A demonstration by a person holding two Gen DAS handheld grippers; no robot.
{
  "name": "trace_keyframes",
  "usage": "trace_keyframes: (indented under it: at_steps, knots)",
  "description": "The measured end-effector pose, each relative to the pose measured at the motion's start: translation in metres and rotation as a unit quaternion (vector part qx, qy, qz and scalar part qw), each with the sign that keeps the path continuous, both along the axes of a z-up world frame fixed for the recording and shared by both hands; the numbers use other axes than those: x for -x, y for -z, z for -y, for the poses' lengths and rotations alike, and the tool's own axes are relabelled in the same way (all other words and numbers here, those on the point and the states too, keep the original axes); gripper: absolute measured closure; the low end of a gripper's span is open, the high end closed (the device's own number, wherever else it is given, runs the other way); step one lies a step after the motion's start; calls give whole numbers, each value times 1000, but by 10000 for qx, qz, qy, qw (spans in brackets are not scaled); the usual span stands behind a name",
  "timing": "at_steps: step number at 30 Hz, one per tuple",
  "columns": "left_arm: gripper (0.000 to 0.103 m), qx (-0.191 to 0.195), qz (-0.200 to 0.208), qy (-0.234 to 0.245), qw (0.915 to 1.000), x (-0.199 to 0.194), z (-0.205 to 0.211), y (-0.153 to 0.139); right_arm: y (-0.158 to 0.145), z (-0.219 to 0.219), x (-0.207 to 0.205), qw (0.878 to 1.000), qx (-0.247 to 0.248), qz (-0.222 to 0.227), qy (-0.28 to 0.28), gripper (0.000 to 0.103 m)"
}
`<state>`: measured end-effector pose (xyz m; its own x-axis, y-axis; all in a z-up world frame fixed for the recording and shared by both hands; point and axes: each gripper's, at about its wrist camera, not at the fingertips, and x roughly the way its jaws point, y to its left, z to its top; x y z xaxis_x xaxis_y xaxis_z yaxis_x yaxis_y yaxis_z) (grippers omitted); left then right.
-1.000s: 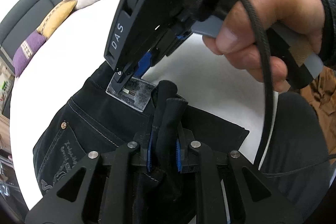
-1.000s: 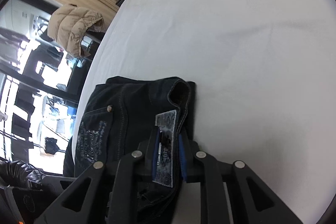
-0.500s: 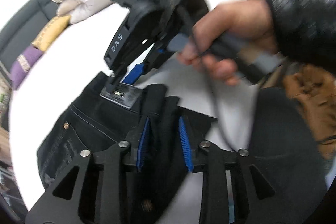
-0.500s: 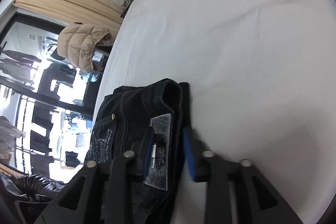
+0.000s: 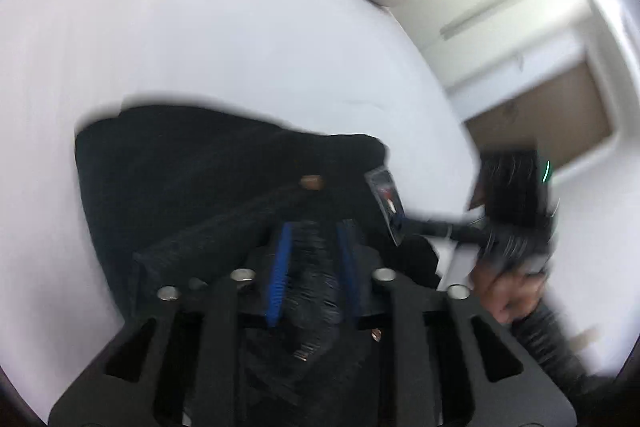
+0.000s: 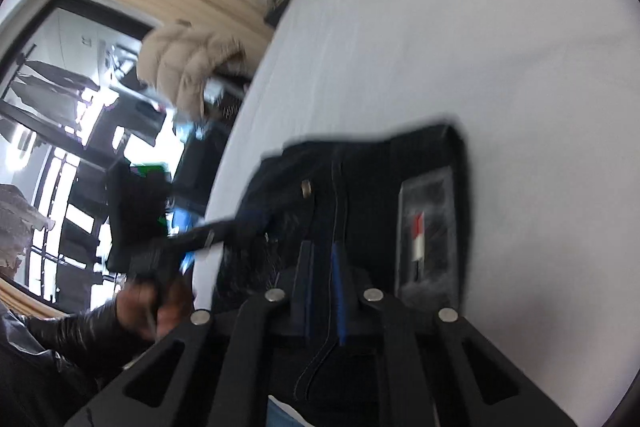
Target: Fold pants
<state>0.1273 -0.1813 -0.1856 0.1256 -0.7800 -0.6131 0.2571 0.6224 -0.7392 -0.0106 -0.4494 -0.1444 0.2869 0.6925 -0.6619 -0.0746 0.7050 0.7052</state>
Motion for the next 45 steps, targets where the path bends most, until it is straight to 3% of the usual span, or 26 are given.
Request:
trace_keyframes:
  at_steps: [1,2,4,8,11,15,16,18,19,21,22,23,25,26,27,31,34,37,39,41,42,44,45]
  knots:
    - [99,41,-180,-92,9998,-3,-8,9,10,-3,-1,9998,57,-168,-8,93]
    - [100,53,-174,-122,9998,0,-15,12,22,-3,-1,9992,74,-391,-6,100]
    - [100,-74,137,86,9998,18,-16,6,29,3,3,9991,-72,-412,70,103]
    - [100,-289,456,652,9964,57,-5,1,22,2,17,9993,-9,-374,-56,100]
    - [100,-507,906,780,9915,84,-8,-2,17,-1,33,9994,-6,-301,-142,99]
    - [100,-665,1015,940,9881,94,-18,-16,7,13,60,9997,-162,-136,93,94]
    - [100,-717,1035,978,9872,95,-19,-21,2,17,68,9998,-96,-56,143,89]
    - [99,-1045,1242,840,9832,106,-24,-34,-17,30,82,9992,-72,219,317,62]
    - [99,-1195,1335,638,9817,103,-31,-38,-25,35,85,9985,-20,323,437,28]
    - [98,-1263,1352,91,9827,94,-59,-47,-42,51,86,9943,166,624,846,6]
    - [95,-1302,1299,-180,9828,86,-71,-48,-49,57,84,9924,191,739,961,6]
    - [85,-1361,1226,-342,9825,81,-77,-48,-53,63,76,9913,218,767,1046,6]
    - [50,-1328,1055,-558,9839,70,-88,-41,-52,68,62,9915,335,640,1079,6]
    - [24,-1251,905,-672,9857,62,-93,-35,-48,68,51,9926,360,544,1021,6]
    - [20,-1168,775,-733,9874,57,-84,-34,-42,66,42,9942,329,442,929,6]
    - [20,-725,29,-687,9950,36,-83,-6,-13,51,15,9965,502,-98,658,7]
    - [20,-648,-107,-612,9960,31,-79,-1,5,48,5,9961,559,-365,569,7]
    - [20,-628,-265,-413,9968,21,-67,3,10,50,2,9970,392,-337,583,7]
    - [22,-808,-336,-275,9958,15,-55,4,12,42,-4,9975,354,-366,484,15]
    - [22,-1049,-303,-76,9940,13,-43,2,16,29,-6,9976,423,-461,286,31]
    - [24,-1208,-253,29,9923,13,-35,1,17,22,-8,9971,545,-483,220,31]
    - [47,-1670,-114,168,9858,11,-19,-1,16,14,-10,9967,650,-454,176,32]
    - [50,-1795,-83,178,9836,11,-13,-2,16,12,-10,9963,702,-458,185,34]
